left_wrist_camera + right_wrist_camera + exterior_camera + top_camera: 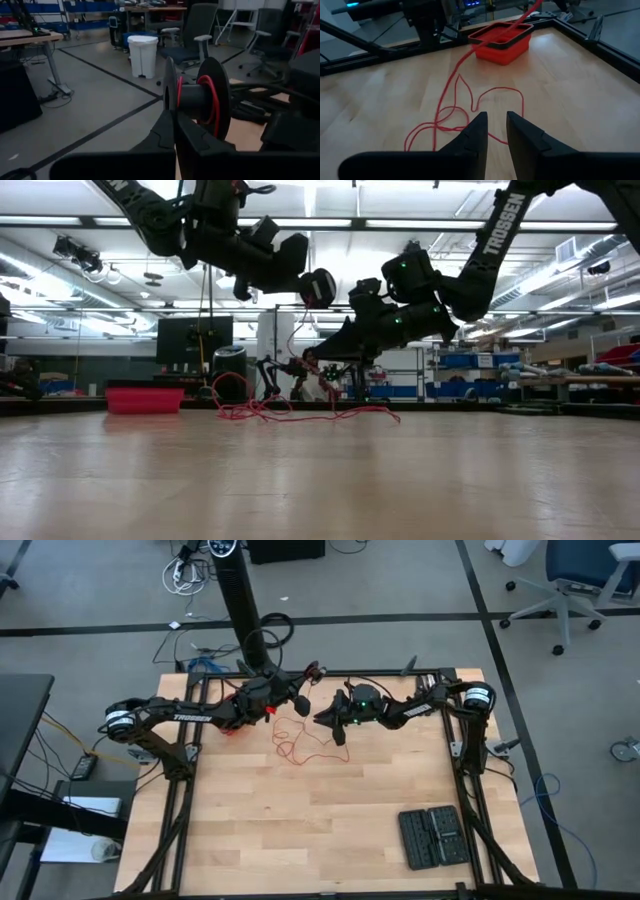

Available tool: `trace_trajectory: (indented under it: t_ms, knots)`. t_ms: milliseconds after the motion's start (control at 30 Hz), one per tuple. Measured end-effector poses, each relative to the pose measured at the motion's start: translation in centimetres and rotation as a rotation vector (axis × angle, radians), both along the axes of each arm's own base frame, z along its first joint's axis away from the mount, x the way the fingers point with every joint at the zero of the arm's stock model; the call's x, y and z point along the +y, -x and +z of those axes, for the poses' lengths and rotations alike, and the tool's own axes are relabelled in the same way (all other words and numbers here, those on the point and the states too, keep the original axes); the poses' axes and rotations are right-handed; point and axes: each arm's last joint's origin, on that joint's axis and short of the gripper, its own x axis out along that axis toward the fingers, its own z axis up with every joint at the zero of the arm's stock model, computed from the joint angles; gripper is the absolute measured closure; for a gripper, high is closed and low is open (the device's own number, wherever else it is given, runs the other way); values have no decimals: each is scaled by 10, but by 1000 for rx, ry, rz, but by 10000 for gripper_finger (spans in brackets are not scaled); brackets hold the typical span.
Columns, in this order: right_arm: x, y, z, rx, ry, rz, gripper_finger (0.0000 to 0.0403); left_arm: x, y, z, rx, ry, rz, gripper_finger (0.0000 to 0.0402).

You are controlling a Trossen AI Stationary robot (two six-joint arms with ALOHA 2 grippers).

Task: Coil cords
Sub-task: Coil the wire to the spool

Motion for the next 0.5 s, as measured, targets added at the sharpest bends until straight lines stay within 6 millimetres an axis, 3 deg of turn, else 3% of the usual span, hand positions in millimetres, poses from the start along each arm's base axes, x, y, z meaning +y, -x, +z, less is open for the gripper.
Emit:
trace_trajectory:
  t_ms: [500]
  knots:
    - [3,-1,0,5,57,-4,304,0,0,10,-150,29,-12,401]
